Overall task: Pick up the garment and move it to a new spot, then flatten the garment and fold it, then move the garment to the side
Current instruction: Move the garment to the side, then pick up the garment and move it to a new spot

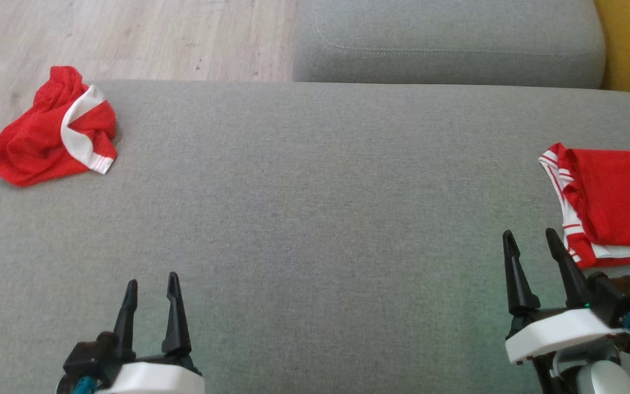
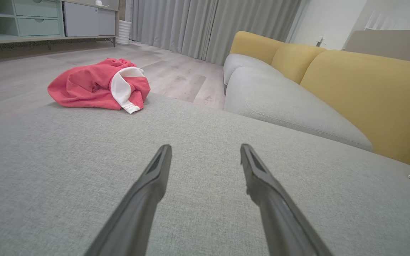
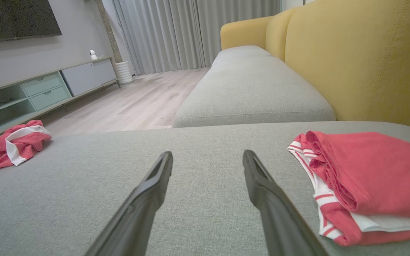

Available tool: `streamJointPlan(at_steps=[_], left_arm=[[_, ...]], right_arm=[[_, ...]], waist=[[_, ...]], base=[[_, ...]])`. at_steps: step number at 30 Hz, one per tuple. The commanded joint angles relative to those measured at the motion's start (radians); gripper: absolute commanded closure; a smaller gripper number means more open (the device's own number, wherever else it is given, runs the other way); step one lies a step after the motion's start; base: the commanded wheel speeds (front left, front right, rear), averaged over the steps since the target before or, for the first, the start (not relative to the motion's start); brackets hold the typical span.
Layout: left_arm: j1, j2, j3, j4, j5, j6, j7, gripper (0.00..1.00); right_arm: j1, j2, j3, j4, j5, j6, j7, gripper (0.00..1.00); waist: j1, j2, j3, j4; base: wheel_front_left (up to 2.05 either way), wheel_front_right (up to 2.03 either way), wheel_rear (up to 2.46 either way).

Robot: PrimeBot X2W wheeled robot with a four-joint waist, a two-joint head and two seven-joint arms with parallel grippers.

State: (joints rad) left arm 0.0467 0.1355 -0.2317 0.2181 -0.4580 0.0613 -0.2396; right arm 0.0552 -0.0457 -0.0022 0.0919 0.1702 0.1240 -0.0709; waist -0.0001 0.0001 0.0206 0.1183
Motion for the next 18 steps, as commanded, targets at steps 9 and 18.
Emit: streamJointPlan(at_steps=[9,18], left_arm=[[-0.020,0.003,0.011,-0.024,-0.004,0.000,0.002,0.00],[-0.022,0.008,0.002,-0.025,-0.006,0.002,0.005,0.00]], right_arm=[[0.002,-0.005,0.046,-0.038,0.007,0.007,-0.004,0.00],[0.021,-0.005,0.049,-0.048,-0.002,0.007,-0.001,0.00]], waist=[[0.0001,-0.0001,-0.014,-0.020],[0.0001,-0.0001,-0.027,0.048]], base=[[0.00,0.00,0.00],[0.00,0.00,0.00]])
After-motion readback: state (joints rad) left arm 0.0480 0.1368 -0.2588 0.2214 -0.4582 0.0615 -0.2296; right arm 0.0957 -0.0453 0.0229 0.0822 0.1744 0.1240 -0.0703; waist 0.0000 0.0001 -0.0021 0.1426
